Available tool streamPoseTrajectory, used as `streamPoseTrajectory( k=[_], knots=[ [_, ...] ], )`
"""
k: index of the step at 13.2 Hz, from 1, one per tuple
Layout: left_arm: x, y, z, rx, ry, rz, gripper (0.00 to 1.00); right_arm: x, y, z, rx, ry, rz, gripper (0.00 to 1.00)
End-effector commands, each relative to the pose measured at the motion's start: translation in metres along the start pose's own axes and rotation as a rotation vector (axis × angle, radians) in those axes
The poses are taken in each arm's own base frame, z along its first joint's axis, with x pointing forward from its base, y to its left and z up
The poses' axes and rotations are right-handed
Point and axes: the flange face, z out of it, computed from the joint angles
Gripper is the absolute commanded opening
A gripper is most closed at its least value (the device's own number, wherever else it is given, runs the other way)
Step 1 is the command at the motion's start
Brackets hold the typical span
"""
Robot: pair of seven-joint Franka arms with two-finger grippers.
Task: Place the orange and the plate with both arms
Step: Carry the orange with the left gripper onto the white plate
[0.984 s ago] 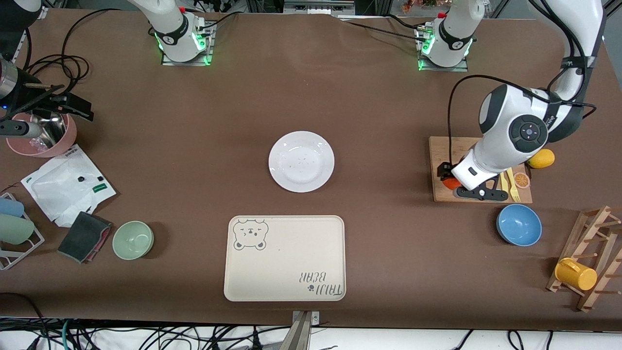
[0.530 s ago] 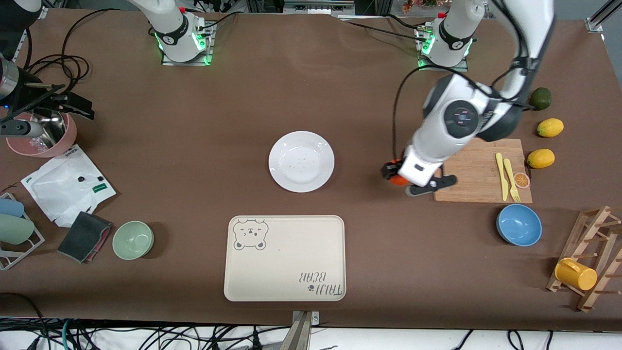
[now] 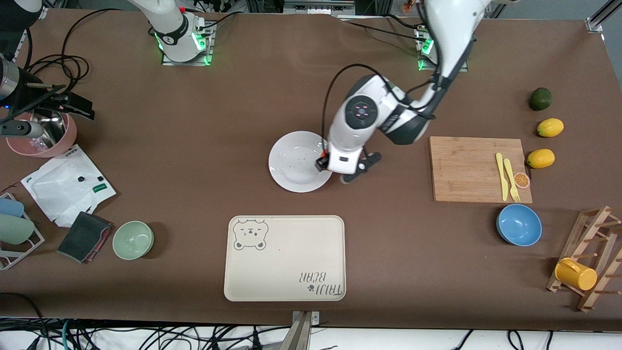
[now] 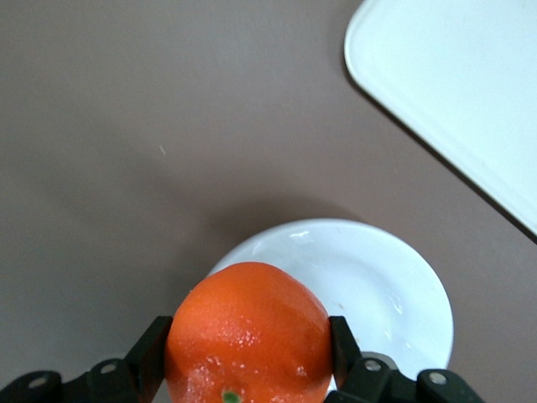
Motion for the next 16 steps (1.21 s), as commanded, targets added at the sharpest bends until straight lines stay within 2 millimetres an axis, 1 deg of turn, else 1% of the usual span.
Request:
streamPoseTrajectory(
  k=[1,2,3,5,6,8,9,10,11,12,14,16],
  knots=[
    [-0.021,0.031,0.031,-0.051,-0.031,-0.059,0.15,0.000,-0.007,-0.001,0.005,0.008,-0.002,1.00],
    [-0.027,0.036,0.042,-0.088,-0.033,-0.074,0.15,0.000,-0.007,-0.001,0.005,0.009,-0.002,1.00],
    [-0.037,0.040,0.054,-0.117,-0.036,-0.092,0.15,0.000,-0.007,-0.001,0.008,0.009,0.000,1.00],
    [-0.038,0.042,0.064,-0.147,-0.033,-0.123,0.15,0.000,-0.008,-0.001,0.014,0.007,-0.001,1.00],
    [-0.037,0.040,0.071,-0.138,-0.032,-0.123,0.19,0.000,-0.008,-0.001,0.014,0.007,-0.001,1.00],
    [-0.037,0.037,0.081,-0.119,-0.039,-0.129,0.19,0.000,-0.007,-0.001,0.013,0.007,-0.001,1.00],
    [-0.039,0.036,0.083,-0.110,-0.040,-0.134,0.26,0.000,-0.007,-0.001,0.013,0.006,-0.001,1.00],
    [-0.043,0.036,0.084,-0.106,-0.042,-0.136,0.37,0.000,-0.007,-0.001,0.013,0.006,-0.001,1.00],
    [-0.041,0.035,0.085,-0.103,-0.041,-0.137,0.65,0.000,-0.007,-0.001,0.013,0.006,-0.001,1.00],
    [-0.043,0.032,0.090,-0.089,-0.038,-0.132,1.00,0.000,-0.008,-0.001,0.014,0.006,-0.001,1.00],
    [-0.046,0.029,0.088,-0.055,-0.035,-0.123,1.00,0.000,-0.007,-0.001,0.013,0.006,-0.001,1.00],
    [-0.039,0.022,0.081,0.022,-0.028,-0.128,1.00,-0.001,-0.008,-0.001,0.014,0.004,-0.001,1.00]
  ],
)
